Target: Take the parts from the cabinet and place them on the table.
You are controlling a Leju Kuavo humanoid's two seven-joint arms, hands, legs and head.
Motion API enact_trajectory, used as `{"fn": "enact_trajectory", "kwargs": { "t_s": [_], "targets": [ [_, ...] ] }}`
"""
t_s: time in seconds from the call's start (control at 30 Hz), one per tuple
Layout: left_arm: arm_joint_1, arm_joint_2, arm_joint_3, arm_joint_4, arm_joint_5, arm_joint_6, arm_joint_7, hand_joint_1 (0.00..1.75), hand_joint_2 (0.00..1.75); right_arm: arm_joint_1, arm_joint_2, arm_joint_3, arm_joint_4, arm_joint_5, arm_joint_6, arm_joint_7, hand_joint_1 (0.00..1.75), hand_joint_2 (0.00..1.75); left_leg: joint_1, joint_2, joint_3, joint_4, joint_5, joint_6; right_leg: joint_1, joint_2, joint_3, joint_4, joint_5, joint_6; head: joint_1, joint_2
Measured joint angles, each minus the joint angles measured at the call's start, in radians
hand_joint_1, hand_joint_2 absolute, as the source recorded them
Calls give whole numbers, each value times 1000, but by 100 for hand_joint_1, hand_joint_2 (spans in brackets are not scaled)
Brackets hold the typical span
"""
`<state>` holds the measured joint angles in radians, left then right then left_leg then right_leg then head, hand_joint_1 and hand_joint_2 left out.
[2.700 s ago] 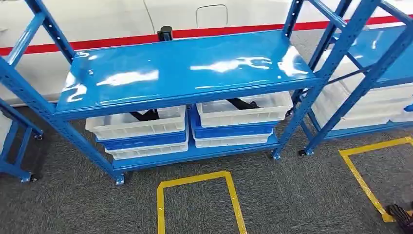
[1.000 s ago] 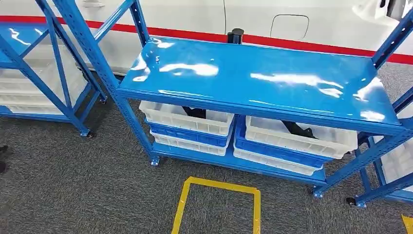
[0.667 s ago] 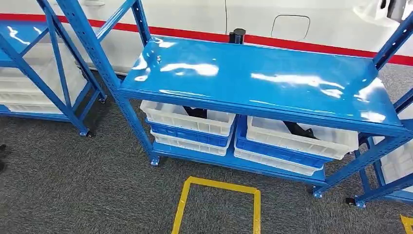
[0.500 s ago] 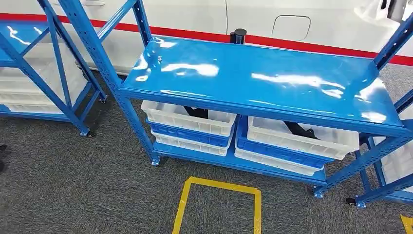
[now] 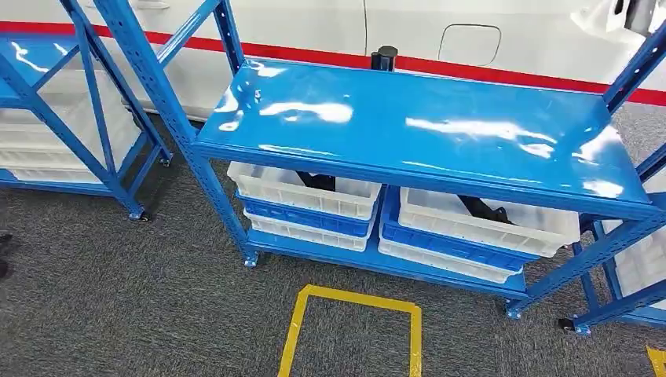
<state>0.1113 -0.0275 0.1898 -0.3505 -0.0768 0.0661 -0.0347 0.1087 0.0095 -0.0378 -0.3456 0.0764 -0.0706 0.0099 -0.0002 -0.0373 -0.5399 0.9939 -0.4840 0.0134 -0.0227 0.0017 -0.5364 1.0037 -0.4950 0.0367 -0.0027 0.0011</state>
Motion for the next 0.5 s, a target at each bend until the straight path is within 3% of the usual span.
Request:
{"fn": "enact_trajectory", "kwargs": {
  "t_s": [0.2,0.4,0.43,0.5],
  "targets": [
    [20,11,-113,-21,68,-57,32,0,0,21,-3,11,-21,-70,63,-7,0,175,0,0,0,0,0,0,0,0,-2,0,0,0,0,0],
    [26,16,-147,-30,77,-64,32,0,0,26,-5,14,-29,-75,70,-7,0,175,0,0,1,0,-1,-1,0,0,-4,0,0,0,0,0],
    [27,18,-148,-31,77,-64,32,0,0,27,-5,15,-30,-76,70,-7,0,0,0,0,1,0,-1,-1,0,0,-4,0,0,0,0,0],
    [28,19,-151,-32,77,-65,32,0,0,27,-5,15,-31,-76,71,-7,0,0,0,0,1,0,-1,-1,0,0,-3,0,0,0,0,0]
  ]
}}
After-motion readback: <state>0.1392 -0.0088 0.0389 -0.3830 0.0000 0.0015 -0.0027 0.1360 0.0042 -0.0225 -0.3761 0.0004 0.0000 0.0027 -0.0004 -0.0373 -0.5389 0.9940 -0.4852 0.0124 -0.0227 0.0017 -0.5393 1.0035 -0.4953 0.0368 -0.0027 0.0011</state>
